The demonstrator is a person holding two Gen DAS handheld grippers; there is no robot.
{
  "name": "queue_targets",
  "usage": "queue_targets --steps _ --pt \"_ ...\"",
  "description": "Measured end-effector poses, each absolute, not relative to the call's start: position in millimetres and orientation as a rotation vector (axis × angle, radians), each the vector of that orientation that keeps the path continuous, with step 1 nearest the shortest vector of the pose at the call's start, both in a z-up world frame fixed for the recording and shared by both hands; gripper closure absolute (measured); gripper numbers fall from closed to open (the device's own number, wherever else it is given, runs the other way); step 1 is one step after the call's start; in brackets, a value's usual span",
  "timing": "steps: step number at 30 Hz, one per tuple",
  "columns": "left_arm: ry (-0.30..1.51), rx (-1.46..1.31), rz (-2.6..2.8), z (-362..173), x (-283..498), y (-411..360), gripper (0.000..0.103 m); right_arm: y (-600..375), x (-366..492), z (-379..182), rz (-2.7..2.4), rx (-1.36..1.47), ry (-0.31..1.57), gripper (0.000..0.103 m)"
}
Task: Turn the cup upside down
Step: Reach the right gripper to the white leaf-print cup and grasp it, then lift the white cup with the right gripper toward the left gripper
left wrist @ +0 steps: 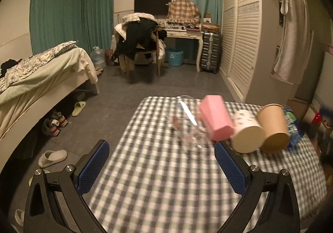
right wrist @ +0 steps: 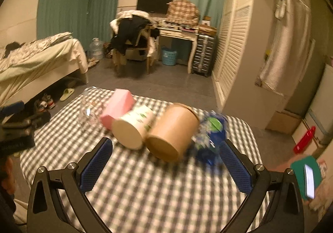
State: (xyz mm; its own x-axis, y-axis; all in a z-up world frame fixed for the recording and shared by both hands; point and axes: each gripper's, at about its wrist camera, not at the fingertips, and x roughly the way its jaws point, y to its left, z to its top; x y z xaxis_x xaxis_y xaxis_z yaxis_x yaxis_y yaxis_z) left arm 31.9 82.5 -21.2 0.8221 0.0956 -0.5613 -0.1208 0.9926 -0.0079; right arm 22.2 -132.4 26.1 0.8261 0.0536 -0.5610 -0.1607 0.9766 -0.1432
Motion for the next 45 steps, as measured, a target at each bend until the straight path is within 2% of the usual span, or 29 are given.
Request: queue_targets --steps 4,7,10,11,12,18,23,27,33,45 --pt "0.632 -0.065 0.143 -26.7 45.4 106.5 0.000 -104.1 84.3 46.7 0.148 -0.262 0.665 0.001" --pt "0.648 -0.124 0.135 -27.9 51.7 124.5 0.000 -90.1 140.6 49.4 0.143 -0.314 0.801 0.007" --pt "0.665 -0.164 0.128 -29.0 56.2 135.5 0.000 -85.4 190.2 33.9 0.160 -0.304 1.009 0.012" --pt "0.667 -0.166 0.128 -29.2 57.0 137.3 0.000 -85.4 203.3 24.7 0.145 -0.293 1.082 0.019" --pt "0.669 -0.163 0.132 -29.6 56.3 137.3 0.000 -84.9 210.8 15.7 0.143 -0.286 1.139 0.021" --pt "0.681 -0.161 0.129 -29.8 54.9 138.4 0.000 -71.7 230.9 -27.9 0.154 -0.280 1.329 0.022" --pt "0.678 -0.154 0.133 -31.0 54.0 138.0 0.000 -66.0 240.8 -44.2 0.137 -0.283 1.376 0.024" --pt "0.685 -0.144 0.133 -32.1 55.1 137.7 0.000 -63.7 250.3 -63.7 0.140 -0.274 1.435 0.034" --pt "0.683 -0.118 0.132 -31.8 56.2 130.4 0.000 -65.6 249.0 -72.9 0.128 -0.290 1.443 0.037" --pt "0.680 -0.105 0.130 -33.3 55.5 123.6 0.000 -57.8 157.4 -33.0 0.214 -0.420 1.361 0.039"
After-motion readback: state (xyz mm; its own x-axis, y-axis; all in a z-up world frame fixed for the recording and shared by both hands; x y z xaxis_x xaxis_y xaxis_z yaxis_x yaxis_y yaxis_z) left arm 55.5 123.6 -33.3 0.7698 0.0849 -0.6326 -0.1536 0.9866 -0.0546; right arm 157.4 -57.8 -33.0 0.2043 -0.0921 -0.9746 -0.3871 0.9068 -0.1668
